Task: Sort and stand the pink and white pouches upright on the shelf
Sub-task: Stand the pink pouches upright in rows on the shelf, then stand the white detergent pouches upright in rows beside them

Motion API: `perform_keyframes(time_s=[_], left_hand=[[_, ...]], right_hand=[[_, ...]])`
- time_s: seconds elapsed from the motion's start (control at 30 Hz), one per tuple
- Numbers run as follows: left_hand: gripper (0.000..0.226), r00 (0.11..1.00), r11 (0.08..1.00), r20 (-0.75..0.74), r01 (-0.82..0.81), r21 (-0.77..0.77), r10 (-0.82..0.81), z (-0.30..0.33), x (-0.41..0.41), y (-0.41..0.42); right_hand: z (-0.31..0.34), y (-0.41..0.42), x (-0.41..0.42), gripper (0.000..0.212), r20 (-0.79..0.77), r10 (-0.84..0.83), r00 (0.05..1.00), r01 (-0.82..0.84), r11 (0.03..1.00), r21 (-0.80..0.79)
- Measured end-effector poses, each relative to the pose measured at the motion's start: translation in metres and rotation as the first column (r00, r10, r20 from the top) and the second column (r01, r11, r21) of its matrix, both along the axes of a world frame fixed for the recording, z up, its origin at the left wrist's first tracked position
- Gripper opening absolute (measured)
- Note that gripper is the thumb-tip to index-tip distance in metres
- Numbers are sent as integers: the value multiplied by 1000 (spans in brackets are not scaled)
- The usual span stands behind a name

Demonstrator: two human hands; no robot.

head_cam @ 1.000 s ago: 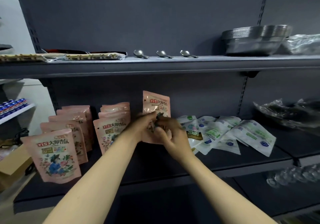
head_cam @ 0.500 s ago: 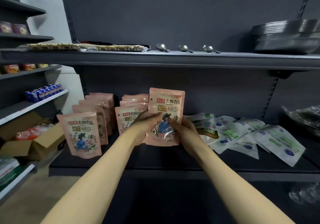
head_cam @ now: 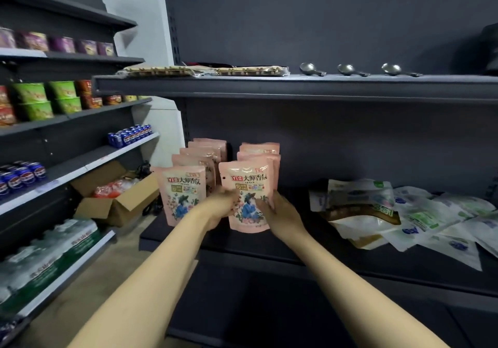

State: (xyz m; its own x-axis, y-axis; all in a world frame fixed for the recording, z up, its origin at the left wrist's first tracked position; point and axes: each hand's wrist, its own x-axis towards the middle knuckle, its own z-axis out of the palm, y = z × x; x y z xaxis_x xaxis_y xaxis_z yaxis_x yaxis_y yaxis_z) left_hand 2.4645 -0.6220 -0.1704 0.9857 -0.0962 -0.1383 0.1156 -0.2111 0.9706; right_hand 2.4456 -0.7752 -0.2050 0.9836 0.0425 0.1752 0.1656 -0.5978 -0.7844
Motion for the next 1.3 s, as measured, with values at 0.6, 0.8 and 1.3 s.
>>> perform_keyframes(time_s=[0.6, 0.8, 1.3], left_hand=[[43, 997, 998, -56, 61, 20, -60, -9, -3, 2], [33, 997, 988, -5, 76, 132, -76, -3, -11, 2], [47, 817, 969, 573, -192, 158, 69, 101, -25, -53]], right_hand=[[-13, 4, -10, 41, -173, -49, 984, 70, 991, 114], [-12, 3, -13, 48, -202, -67, 977, 83, 994, 74], [83, -65, -45, 20, 247, -369, 896, 378, 926, 14]])
